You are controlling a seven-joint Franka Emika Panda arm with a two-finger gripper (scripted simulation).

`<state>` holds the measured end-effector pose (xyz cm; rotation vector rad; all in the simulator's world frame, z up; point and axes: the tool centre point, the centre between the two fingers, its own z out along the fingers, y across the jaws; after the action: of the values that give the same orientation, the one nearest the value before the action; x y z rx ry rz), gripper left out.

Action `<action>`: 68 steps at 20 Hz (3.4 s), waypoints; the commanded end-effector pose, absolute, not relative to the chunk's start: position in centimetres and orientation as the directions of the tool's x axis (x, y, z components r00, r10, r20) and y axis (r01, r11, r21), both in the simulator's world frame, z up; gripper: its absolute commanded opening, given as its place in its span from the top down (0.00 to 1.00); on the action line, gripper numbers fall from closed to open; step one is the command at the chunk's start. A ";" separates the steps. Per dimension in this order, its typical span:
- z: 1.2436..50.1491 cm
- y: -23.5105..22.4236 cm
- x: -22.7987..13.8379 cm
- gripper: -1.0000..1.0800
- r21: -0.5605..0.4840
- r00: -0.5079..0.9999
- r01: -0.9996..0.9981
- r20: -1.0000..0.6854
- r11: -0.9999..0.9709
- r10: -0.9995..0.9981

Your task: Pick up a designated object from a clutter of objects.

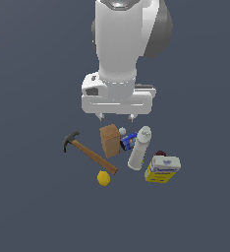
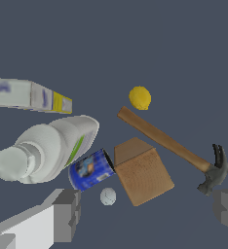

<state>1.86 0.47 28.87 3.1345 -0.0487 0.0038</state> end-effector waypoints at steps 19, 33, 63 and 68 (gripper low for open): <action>14.9 -3.2 11.2 0.04 -0.002 0.976 -0.218 0.000 -0.976 -0.218; 8.1 -4.9 13.4 0.04 0.000 0.957 -0.290 0.000 -0.957 -0.290; 2.8 -4.9 13.4 1.00 0.000 0.956 -0.293 0.000 -0.956 -0.293; 4.7 -5.1 14.5 1.00 -0.007 0.955 -0.294 0.032 -0.956 -0.294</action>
<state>14.54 -5.16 4.70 3.1079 -0.4681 0.0526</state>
